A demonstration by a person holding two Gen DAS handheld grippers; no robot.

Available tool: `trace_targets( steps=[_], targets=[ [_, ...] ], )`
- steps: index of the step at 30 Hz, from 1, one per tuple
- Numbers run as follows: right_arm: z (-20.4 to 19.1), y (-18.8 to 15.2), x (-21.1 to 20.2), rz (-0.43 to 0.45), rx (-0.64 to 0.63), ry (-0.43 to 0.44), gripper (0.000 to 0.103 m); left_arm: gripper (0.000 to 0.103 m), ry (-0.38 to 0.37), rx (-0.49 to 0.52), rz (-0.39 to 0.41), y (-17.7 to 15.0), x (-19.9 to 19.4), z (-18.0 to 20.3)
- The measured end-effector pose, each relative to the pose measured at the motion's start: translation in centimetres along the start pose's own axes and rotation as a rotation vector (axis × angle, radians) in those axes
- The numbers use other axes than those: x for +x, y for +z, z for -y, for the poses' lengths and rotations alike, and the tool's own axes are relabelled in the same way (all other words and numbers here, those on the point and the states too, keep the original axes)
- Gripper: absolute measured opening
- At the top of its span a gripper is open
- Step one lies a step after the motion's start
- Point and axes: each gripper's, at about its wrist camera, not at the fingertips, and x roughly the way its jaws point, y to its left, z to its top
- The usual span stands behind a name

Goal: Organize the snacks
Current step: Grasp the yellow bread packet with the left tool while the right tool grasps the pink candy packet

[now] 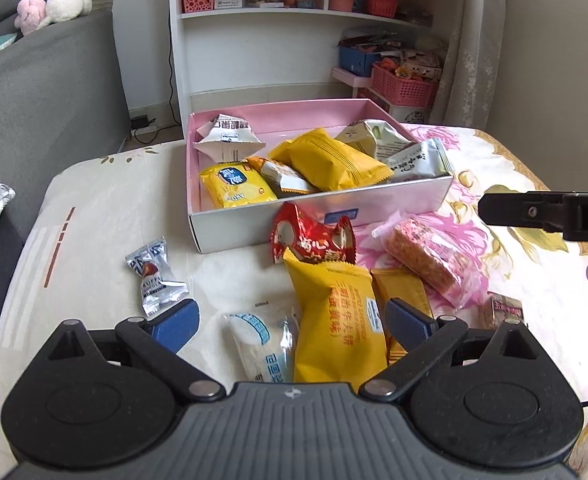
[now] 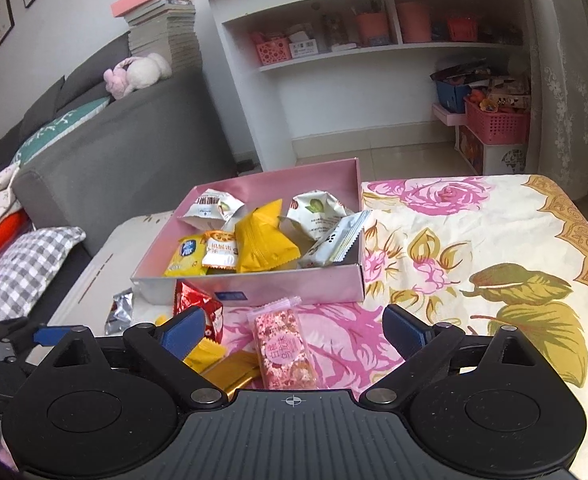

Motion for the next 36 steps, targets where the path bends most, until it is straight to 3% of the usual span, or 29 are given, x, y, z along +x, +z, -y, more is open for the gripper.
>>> trace_targets(
  steps=[4, 11, 17, 24, 27, 32, 36],
  targets=[
    [-0.5, -0.8, 0.0, -0.022, -0.04, -0.003, 0.097, 0.092, -0.025, -0.024, -0.021, -0.3, 0.2, 0.2],
    [-1.1, -1.7, 1.2, -0.045, -0.089, -0.023, 0.097, 0.075, -0.081, -0.021, -0.035, -0.7, 1.0, 0.6],
    [-1.3, -1.7, 3.3, -0.074, -0.08, -0.04, 0.097, 0.068, -0.132, -0.06, -0.037, -0.8, 1.4, 0.0],
    [-1.6, -1.5, 5.2, -0.105, -0.074, -0.036, 0.096, 0.052, -0.161, -0.088, -0.048, -0.5, 1.8, -0.3],
    [-1.9, -1.5, 5.8, -0.113, -0.081, -0.049, 0.094, 0.05, -0.164, -0.099, -0.057, -0.5, 2.2, -0.4],
    [-1.9, -1.8, 6.1, -0.129, -0.094, -0.064, 0.078, 0.049, -0.154, -0.078, -0.06, -0.5, 2.4, 0.2],
    [-1.8, -2.1, 6.3, -0.149, -0.095, -0.073, 0.059, 0.048, -0.15, -0.069, -0.07, -0.6, 2.5, 0.4]
  ],
)
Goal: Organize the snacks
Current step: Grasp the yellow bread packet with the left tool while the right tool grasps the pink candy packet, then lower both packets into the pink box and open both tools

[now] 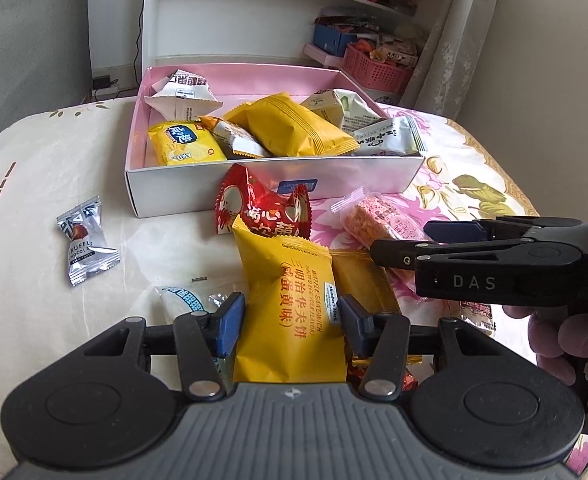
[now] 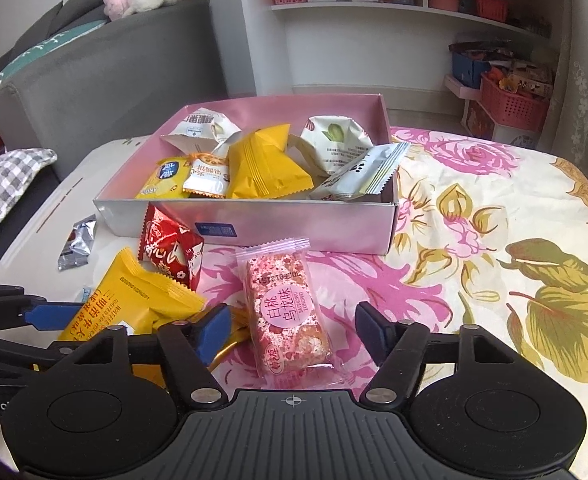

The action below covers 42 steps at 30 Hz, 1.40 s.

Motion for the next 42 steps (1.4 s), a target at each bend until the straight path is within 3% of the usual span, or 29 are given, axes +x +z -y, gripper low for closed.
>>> trace_targets(
  steps=[4, 8, 18, 36, 42],
  targets=[
    [0.1, -0.2, 0.1, -0.008, -0.002, 0.009, 0.038, 0.048, 0.007, 0.014, -0.013, -0.2, 0.2, 0.3],
    [-0.1, -0.2, 0.0, -0.007, -0.012, 0.017, 0.032, 0.045, 0.014, 0.025, -0.015, -0.3, 0.1, 0.4],
    [-0.2, 0.9, -1.6, 0.021, 0.011, 0.048, 0.031, 0.036, -0.014, -0.01, 0.0, 0.2, -1.1, 0.1],
    [0.7, 4.2, -3.5, 0.112, 0.127, 0.056, 0.031, 0.036, -0.028, -0.133, 0.105, 3.1, -3.6, -2.4],
    [0.5, 6.2, -2.9, 0.14, 0.164, 0.043, 0.031, 0.036, 0.0, -0.185, 0.151, 4.6, -3.4, -3.6]
  ],
)
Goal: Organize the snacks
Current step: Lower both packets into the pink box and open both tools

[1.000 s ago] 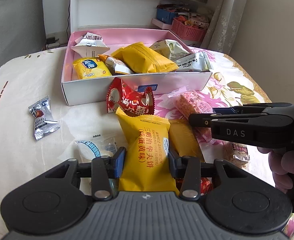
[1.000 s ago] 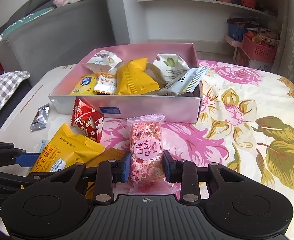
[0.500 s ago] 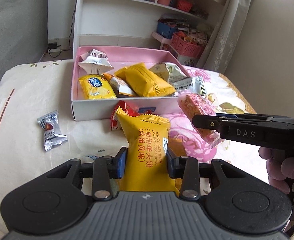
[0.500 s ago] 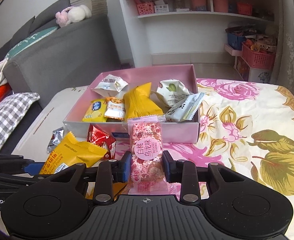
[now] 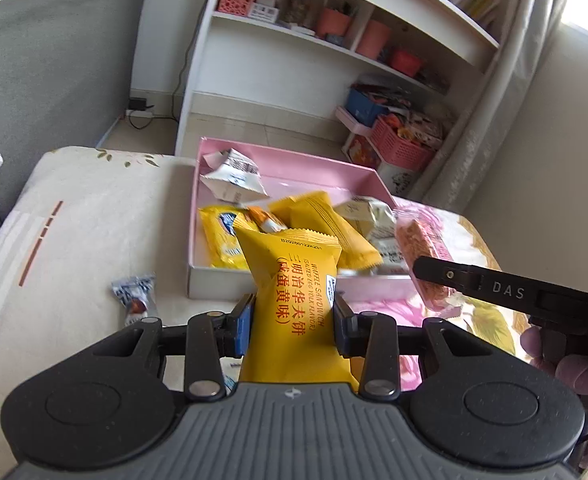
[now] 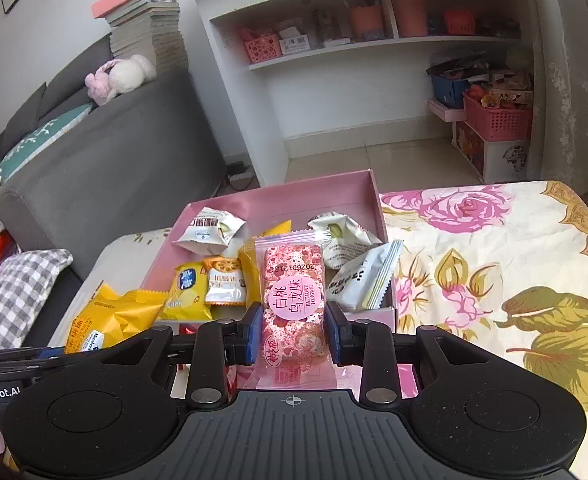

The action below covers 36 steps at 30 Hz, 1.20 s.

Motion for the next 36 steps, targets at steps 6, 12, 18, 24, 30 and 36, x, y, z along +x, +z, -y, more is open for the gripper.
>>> trace_targets(
  steps=[6, 12, 18, 24, 30, 36],
  targets=[
    [0.0, 2.8, 2.0, -0.013, 0.043, -0.005, 0.031, 0.036, 0.043, -0.002, 0.019, 2.4, 1.6, -1.4],
    [-0.1, 5.9, 4.3, -0.026, 0.072, -0.019, 0.031, 0.036, 0.045, -0.025, 0.016, 4.2, 3.5, -2.0],
    [0.0, 7.2, 7.1, -0.075, 0.077, -0.041, 0.031, 0.036, 0.017, 0.002, 0.026, 5.2, 5.3, -1.3],
    [0.7, 7.8, 9.9, -0.128, 0.123, -0.04, 0.031, 0.036, -0.029, 0.006, 0.021, 6.3, 7.7, -0.8],
    [0.6, 8.8, 11.3, -0.129, 0.11, -0.043, 0.032, 0.036, -0.024, 0.003, -0.009, 6.9, 10.1, -0.5],
    [-0.2, 9.7, 12.0, -0.187, 0.069, -0.085, 0.032, 0.036, 0.001, -0.001, -0.021, 6.9, 11.6, -0.6]
  ],
)
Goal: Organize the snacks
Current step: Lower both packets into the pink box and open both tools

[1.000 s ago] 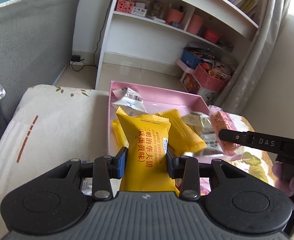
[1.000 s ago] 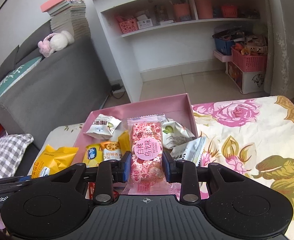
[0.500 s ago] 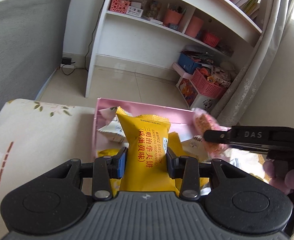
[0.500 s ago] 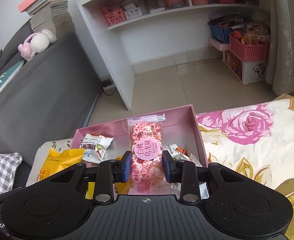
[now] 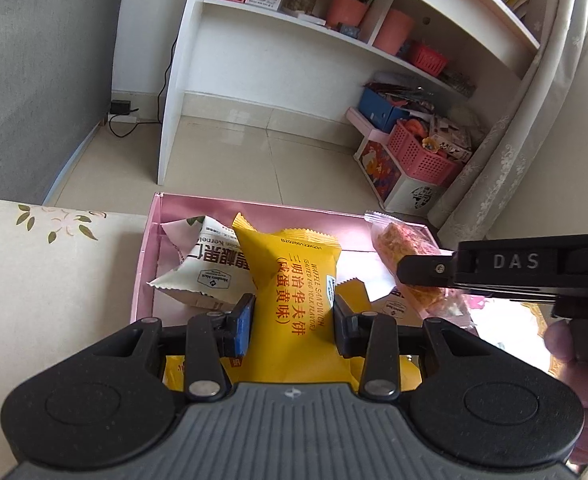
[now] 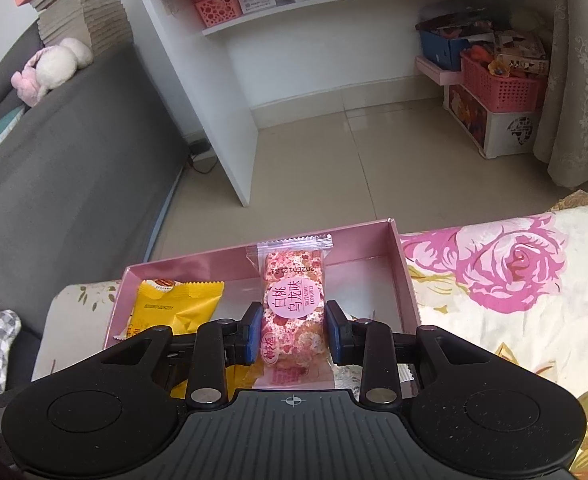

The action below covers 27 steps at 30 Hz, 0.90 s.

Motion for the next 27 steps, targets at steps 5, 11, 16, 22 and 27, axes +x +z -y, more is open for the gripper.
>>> trace_targets(
  steps=[5, 11, 16, 22, 27],
  targets=[
    [-0.4, 0.4, 0.1, -0.016, -0.004, -0.001, 0.035, 0.037, 0.0, 0.002, 0.019, 0.1, 0.2, 0.0],
    [-0.4, 0.6, -0.4, -0.004, 0.006, 0.022, 0.048, 0.045, -0.003, 0.013, 0.026, 0.0, -0.1, 0.2],
    [-0.2, 0.5, -1.3, 0.007, 0.008, 0.018, 0.052, 0.056, 0.006, 0.049, 0.029, -0.3, -0.7, 0.7],
    [0.4, -0.3, -3.2, 0.021, 0.012, 0.011, 0.061, 0.066, 0.007, 0.075, 0.02, -0.9, -2.2, 1.0],
    [0.6, -1.7, -5.3, 0.042, -0.005, 0.02, 0.071, 0.074, 0.019, 0.084, 0.012, -1.9, -4.0, 1.1]
  ],
)
